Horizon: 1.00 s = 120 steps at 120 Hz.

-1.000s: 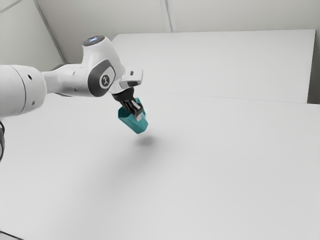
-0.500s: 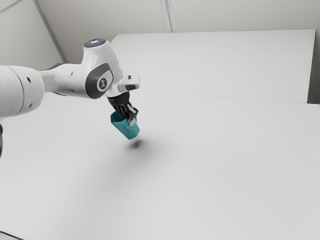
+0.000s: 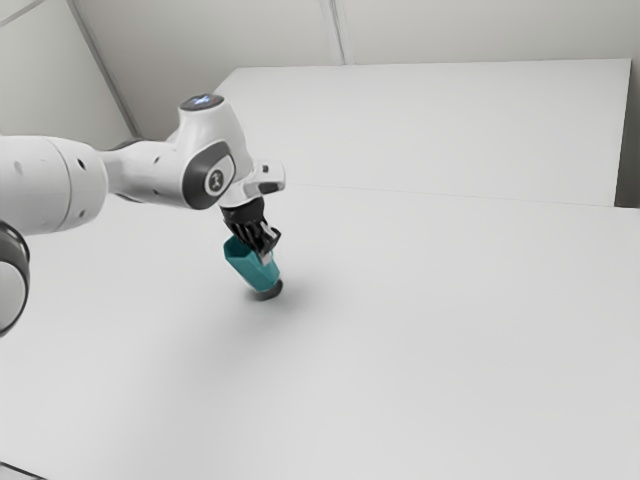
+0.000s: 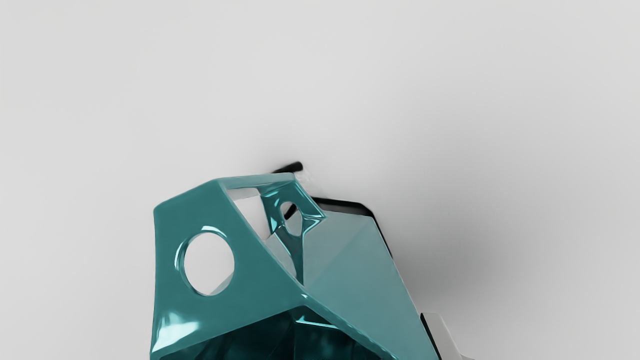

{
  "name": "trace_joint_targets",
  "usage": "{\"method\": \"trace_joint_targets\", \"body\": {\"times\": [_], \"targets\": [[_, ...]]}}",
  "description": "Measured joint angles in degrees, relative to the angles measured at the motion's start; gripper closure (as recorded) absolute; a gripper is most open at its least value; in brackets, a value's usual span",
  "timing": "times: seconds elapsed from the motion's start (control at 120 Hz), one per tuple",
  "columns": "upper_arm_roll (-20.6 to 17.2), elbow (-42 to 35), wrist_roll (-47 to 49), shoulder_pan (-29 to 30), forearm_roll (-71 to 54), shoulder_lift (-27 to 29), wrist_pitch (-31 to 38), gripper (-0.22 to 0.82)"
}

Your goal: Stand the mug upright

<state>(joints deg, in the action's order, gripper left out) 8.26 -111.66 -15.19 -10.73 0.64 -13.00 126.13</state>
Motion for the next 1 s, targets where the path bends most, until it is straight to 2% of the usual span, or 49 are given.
{"method": "trace_joint_targets", "body": {"times": [0.125, 0.425, 0.7, 0.867, 1.0], "targets": [[0.0, 0.1, 0.5, 0.1, 0.2, -0.6, 0.2, 0.77], [0.1, 0.0, 0.9, 0.4, 0.9, -0.6, 1.4, 0.59], [0.1, 0.4, 1.0, 0.0, 0.5, 3.4, 1.1, 0.48], [0.1, 6.4, 1.0, 0.1, -1.3, 6.0, -3.2, 0.43], [0.6, 9.8, 1.1, 0.3, -3.1, 7.8, -7.4, 0.31]]}}
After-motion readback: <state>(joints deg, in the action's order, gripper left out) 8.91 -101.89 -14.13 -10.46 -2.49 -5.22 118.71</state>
